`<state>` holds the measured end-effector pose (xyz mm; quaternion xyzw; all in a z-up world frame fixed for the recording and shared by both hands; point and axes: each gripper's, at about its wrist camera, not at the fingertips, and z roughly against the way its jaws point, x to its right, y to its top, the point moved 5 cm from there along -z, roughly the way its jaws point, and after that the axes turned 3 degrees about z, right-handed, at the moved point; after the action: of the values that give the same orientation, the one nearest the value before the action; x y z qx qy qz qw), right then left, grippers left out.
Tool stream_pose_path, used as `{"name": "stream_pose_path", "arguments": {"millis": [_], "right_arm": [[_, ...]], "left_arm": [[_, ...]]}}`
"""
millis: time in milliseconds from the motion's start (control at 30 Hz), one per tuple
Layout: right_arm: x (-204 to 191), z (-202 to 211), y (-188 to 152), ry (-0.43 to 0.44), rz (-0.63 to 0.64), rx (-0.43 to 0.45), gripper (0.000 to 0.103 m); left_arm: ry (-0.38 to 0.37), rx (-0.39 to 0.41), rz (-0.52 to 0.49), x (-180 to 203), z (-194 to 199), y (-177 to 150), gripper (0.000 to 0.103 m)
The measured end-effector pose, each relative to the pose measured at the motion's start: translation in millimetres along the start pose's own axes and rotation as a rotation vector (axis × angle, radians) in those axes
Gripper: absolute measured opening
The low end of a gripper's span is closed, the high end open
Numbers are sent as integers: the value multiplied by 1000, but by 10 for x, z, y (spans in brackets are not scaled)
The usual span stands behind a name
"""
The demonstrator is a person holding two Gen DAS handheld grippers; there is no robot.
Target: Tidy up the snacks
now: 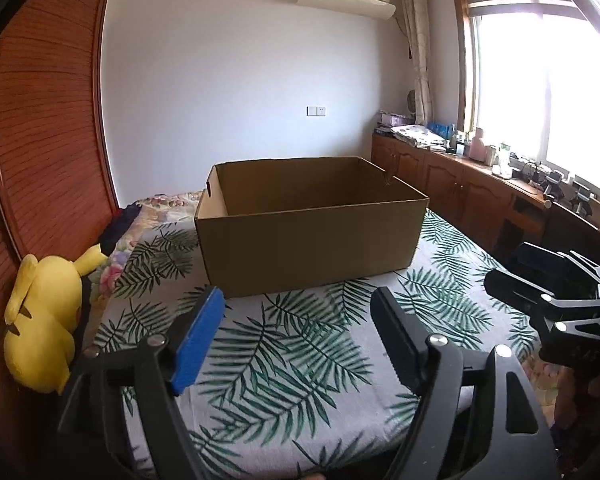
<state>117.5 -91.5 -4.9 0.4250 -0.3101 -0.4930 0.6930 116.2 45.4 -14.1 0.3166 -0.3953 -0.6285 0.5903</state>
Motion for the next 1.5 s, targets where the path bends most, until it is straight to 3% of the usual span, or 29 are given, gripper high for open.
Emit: {"name": "stream_pose_path", "arguments": {"millis": [67,233,433,633,1033,1500], "right_arm": [[-21,82,23,-12,8,8,90],[-13,309,77,-38,10,41,99],[-4,541,90,-94,-5,68,102],[-49,704,-19,-96,-10,58,102],[37,837,-246,-110,-36,50,103],[65,846,-283,-113,-42,46,103]], "left_arm": [[17,-5,4,12,65,-9,90],[22,46,17,43,324,28,96],[40,80,10,94,584,29,96],[72,81,6,115,754,-55,97],[101,26,5,169,705,-393,97],[105,29,22,155,717,-404,97]]}}
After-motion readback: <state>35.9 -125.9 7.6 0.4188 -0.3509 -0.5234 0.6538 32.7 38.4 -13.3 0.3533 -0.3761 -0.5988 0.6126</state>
